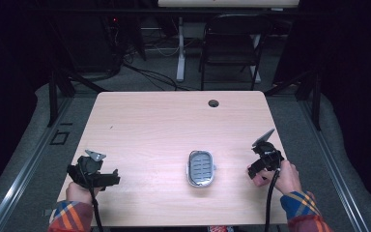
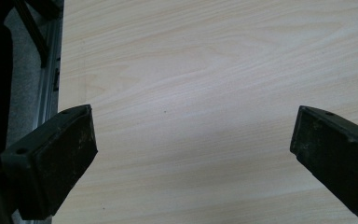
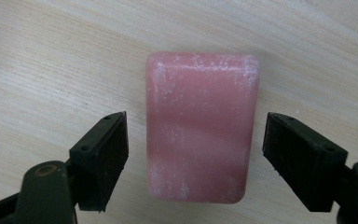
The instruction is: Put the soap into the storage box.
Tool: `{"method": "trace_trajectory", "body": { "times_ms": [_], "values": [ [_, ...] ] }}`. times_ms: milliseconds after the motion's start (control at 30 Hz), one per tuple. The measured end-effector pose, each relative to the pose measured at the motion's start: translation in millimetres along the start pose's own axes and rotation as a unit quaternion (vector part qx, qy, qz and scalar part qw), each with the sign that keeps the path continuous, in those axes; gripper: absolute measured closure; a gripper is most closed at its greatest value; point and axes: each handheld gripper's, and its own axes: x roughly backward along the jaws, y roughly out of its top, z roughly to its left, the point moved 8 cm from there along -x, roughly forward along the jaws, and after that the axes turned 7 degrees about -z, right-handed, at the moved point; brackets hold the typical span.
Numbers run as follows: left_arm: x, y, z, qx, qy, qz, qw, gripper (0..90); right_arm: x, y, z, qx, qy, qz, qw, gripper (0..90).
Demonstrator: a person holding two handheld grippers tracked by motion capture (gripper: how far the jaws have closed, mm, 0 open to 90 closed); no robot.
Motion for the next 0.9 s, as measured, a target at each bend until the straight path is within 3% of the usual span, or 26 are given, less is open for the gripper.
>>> {"method": "trace_trajectory", "body": {
  "times_ms": [167, 200, 300, 367, 400, 467, 500, 633, 667, 733, 800, 900],
  "values": [
    [-0.6, 0.0, 0.0, -0.001, -0.001, 0.0, 1.0, 0.1, -0.3, -0.4, -1.1, 0.009, -0.007, 0.012, 0.9999, 26.0],
    [-0.7, 0.0, 0.0, 0.0, 0.0, 0.0, 1.0, 0.2, -2.5, 0.4, 0.4, -0.002, -0.005, 0.0, 1.0, 26.5],
    [-0.8, 0.1, 0.1, 0.0, 0.0, 0.001, 1.0, 0.1, -3.4, 0.5, 0.5, -0.003, -0.005, 0.001, 1.0, 28.0],
    [-0.9, 0.1, 0.1, 0.0, 0.0, 0.001, 1.0, 0.2, -2.5, -0.3, -1.1, 0.006, -0.008, 0.013, 0.9999, 28.8],
    [-0.7, 0.0, -0.1, -0.001, -0.001, 0.002, 1.0, 0.2, -5.7, 0.0, 0.1, -0.004, -0.005, 0.0, 1.0, 29.0],
    [-0.5, 0.1, -0.2, -0.001, 0.0, 0.002, 1.0, 0.2, -2.9, -2.3, -3.2, 0.018, -0.013, 0.033, 0.9992, 29.4],
    [-0.4, 0.1, -0.2, -0.002, 0.0, 0.002, 1.0, 0.2, -6.9, -1.4, -1.1, 0.001, -0.011, 0.013, 0.9999, 29.4],
    [-0.5, 0.0, 0.1, -0.002, 0.0, 0.002, 1.0, 0.2, -6.4, -1.2, -0.9, 0.009, -0.014, 0.02, 0.9997, 30.3],
    [-0.4, 0.0, 0.0, -0.002, 0.0, 0.002, 1.0, 0.2, -9.1, -0.3, 1.3, -0.003, -0.009, 0.005, 0.9999, 31.2],
    [-0.4, 0.0, 0.2, -0.002, 0.0, 0.002, 1.0, 0.1, -7.2, -1.3, -0.6, 0.01, -0.015, 0.025, 0.9995, 31.6],
    [-0.6, 0.0, 0.0, -0.002, 0.0, 0.002, 1.0, 0.2, -9.7, -0.7, 0.7, 0.001, -0.015, 0.013, 0.9998, 31.7],
    [-0.5, 0.1, -0.1, -0.003, 0.0, 0.003, 1.0, 0.2, -9.1, -1.8, -0.1, 0.011, -0.018, 0.029, 0.9993, 31.4]
  ]
}}
